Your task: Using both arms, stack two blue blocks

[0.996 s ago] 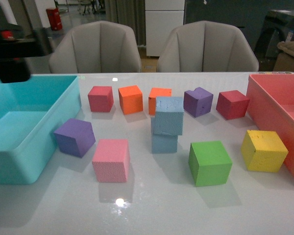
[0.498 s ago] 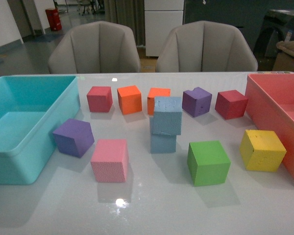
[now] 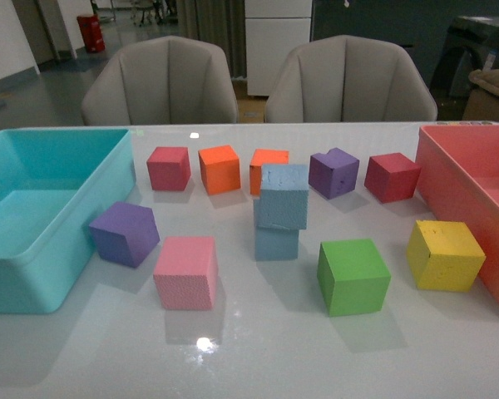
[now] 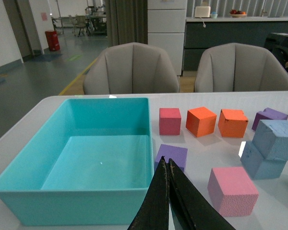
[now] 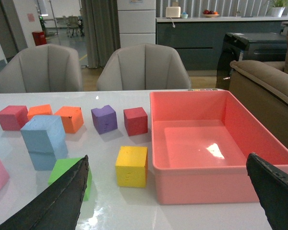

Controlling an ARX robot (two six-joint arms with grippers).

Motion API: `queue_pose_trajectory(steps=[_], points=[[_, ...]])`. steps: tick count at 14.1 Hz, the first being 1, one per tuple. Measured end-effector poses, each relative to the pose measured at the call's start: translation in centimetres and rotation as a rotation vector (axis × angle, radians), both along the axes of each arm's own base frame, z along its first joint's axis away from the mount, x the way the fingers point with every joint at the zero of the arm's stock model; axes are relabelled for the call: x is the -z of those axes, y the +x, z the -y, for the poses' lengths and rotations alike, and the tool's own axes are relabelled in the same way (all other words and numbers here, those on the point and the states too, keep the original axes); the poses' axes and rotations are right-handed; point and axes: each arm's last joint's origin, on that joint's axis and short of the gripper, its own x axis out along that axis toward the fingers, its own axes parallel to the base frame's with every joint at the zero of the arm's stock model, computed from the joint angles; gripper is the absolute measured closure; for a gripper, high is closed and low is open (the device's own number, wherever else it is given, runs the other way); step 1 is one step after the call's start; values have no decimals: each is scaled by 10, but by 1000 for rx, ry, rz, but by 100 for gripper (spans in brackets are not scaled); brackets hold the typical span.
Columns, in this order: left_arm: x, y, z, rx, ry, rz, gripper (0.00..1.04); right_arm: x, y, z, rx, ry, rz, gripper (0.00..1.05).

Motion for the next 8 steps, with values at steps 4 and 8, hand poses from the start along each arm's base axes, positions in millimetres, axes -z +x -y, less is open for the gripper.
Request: queue_pose_trajectory(steps=[4,8], points=[[-1,-10,0,0,0,2,103,0,0,0,0,0,0,6],[-1,-17,0,0,0,5,103,0,0,0,0,0,0,6]])
